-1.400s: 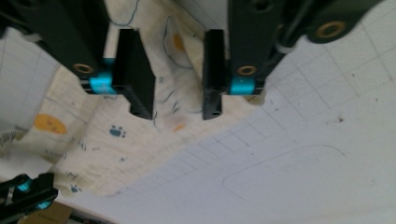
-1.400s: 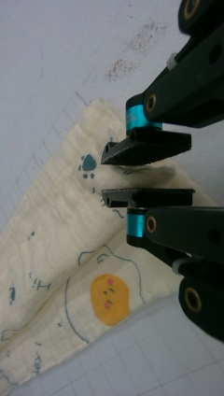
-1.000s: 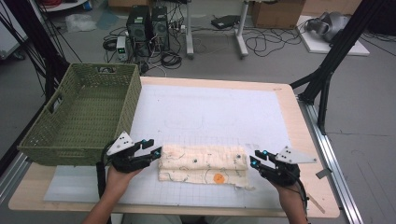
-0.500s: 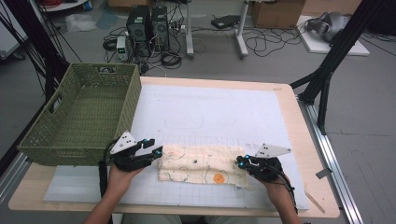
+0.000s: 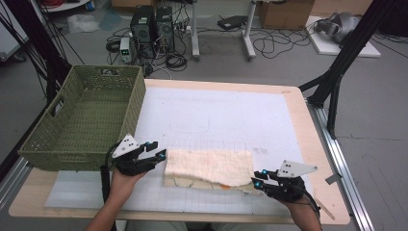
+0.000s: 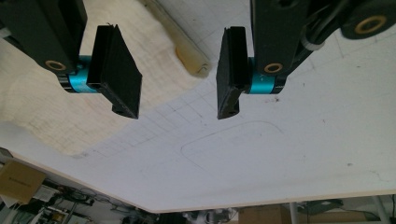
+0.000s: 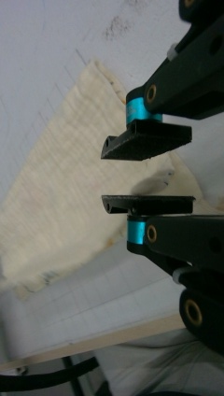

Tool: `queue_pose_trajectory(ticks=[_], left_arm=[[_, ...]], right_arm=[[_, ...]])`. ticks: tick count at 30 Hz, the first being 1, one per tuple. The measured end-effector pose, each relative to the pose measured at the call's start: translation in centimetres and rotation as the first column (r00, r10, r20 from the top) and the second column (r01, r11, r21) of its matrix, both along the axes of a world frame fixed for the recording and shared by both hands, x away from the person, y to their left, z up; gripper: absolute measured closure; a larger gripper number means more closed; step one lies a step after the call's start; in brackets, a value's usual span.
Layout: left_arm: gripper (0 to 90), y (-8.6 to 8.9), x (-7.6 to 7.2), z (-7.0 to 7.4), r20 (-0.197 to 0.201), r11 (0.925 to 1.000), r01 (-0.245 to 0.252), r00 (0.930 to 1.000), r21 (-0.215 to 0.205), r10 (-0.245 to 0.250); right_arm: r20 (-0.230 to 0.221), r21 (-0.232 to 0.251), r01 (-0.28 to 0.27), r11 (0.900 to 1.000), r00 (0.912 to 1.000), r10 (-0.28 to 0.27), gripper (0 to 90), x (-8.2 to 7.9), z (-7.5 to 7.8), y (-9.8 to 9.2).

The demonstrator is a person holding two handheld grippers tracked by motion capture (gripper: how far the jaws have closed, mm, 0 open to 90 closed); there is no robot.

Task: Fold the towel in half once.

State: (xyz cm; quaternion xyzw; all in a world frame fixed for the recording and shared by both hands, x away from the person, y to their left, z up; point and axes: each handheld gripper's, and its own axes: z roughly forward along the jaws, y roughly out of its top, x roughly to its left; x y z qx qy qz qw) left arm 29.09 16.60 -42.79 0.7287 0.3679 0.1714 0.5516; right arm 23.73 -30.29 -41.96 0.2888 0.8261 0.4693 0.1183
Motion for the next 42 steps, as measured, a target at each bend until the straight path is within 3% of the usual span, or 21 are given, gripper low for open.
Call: queue_pose_trajectory(ticks=[3,6,10,15,19,22,25,27,29,32,39,42], left_arm=[[51.2,-0.2,0.1,-0.2,-0.039,0.9999,0.006,0.9992,0.015,-0.006],[55.3,-0.5,0.3,-0.6,-0.101,0.9990,0.024,0.9947,0.039,-0.020],[56.9,-0.8,0.4,-0.9,-0.152,0.9967,0.046,0.9877,0.066,-0.036],[54.7,-1.1,0.3,-1.5,-0.200,0.9927,0.072,0.9785,0.097,-0.051],[57.4,-1.6,0.3,-1.7,-0.233,0.9888,0.106,0.9693,0.105,-0.079],[75.1,-2.0,0.2,-1.7,-0.229,0.9817,0.141,0.9674,0.128,-0.109],[87.4,-2.0,0.2,-1.7,-0.216,0.9808,0.151,0.9688,0.124,-0.121],[88.6,-1.9,0.2,-1.6,-0.207,0.9839,0.147,0.9705,0.103,-0.123],[88.8,-1.6,0.2,-1.4,-0.197,0.9878,0.138,0.9729,0.073,-0.121],[89.0,-1.4,0.2,-1.2,-0.179,0.9907,0.134,0.9757,0.027,-0.127],[89.1,-1.6,0.1,-1.0,-0.147,0.9927,0.119,0.9825,0.020,-0.115],[89.3,-1.4,0.2,-0.7,-0.126,0.9946,0.104,0.9866,-0.009,-0.104]], right_arm=[[0.016,0.033,0.064,0.997,0.9978,-0.065,58.2,0.3,0.1,-0.4],[0.020,0.049,0.124,0.991,0.9919,-0.125,55.3,0.6,0.0,-0.6],[0.010,0.035,0.212,0.977,0.9771,-0.213,54.2,1.3,-0.2,-0.7],[0.003,-0.005,0.217,0.976,0.9761,-0.217,52.8,1.5,-0.8,-0.1],[-0.025,-0.023,0.246,0.969,0.9689,-0.246,48.7,2.1,-1.5,0.4],[-0.069,-0.032,0.243,0.969,0.9671,-0.245,47.7,2.9,-2.1,0.7],[-0.118,-0.022,0.227,0.974,0.9666,-0.228,55.9,3.5,-2.8,1.0],[-0.133,-0.034,0.197,0.980,0.9708,-0.200,71.4,3.5,-3.0,1.3],[-0.107,-0.045,0.175,0.984,0.9781,-0.178,82.7,3.4,-2.8,1.6],[-0.060,-0.052,0.180,0.982,0.9814,-0.183,84.7,3.2,-2.4,1.8],[-0.056,-0.041,0.191,0.981,0.9796,-0.193,84.7,3.2,-2.2,1.7],[-0.053,-0.009,0.197,0.980,0.9790,-0.197,84.9,3.1,-1.8,1.6]])
